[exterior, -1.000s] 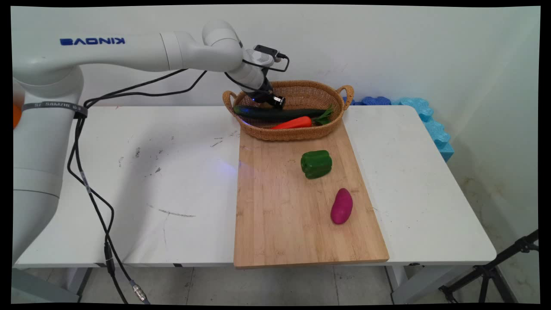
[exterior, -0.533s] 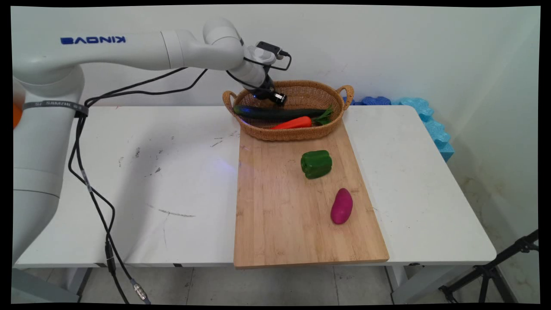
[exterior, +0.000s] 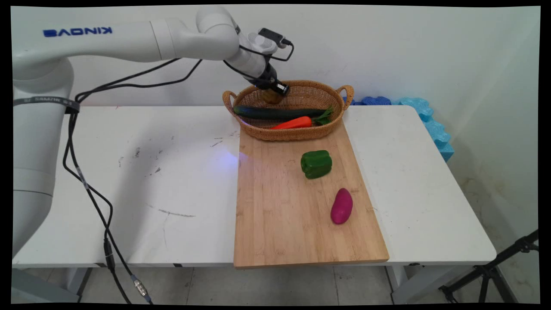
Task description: Place the picked object on the cutting board
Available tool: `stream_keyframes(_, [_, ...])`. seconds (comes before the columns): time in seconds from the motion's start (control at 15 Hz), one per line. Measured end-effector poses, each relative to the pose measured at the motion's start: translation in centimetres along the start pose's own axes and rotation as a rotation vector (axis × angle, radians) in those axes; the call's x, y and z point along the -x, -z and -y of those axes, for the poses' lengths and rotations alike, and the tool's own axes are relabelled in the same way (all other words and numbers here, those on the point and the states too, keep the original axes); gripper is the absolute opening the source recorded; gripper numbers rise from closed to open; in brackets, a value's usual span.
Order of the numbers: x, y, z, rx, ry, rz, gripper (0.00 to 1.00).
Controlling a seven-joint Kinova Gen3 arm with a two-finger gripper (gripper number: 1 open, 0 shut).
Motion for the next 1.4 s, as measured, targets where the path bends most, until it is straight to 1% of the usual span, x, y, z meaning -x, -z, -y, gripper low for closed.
stream_keyframes(0.33, [-0.2,3.3,-0.4,0.032,-0.058,-0.028,0.0])
stream_keyframes(0.73, [1.0,7.9,-1.6,0.099,-0.132,-0.043,0.0])
stream_keyframes(1.0, [3.0,10.9,-2.7,0.162,-0.193,-0.036,0.0])
stream_keyframes(1.07, [3.4,11.3,-2.9,0.172,-0.202,-0.033,0.0])
stream_keyframes(1.4, [6.9,13.9,-4.4,0.249,-0.268,-0.004,0.0])
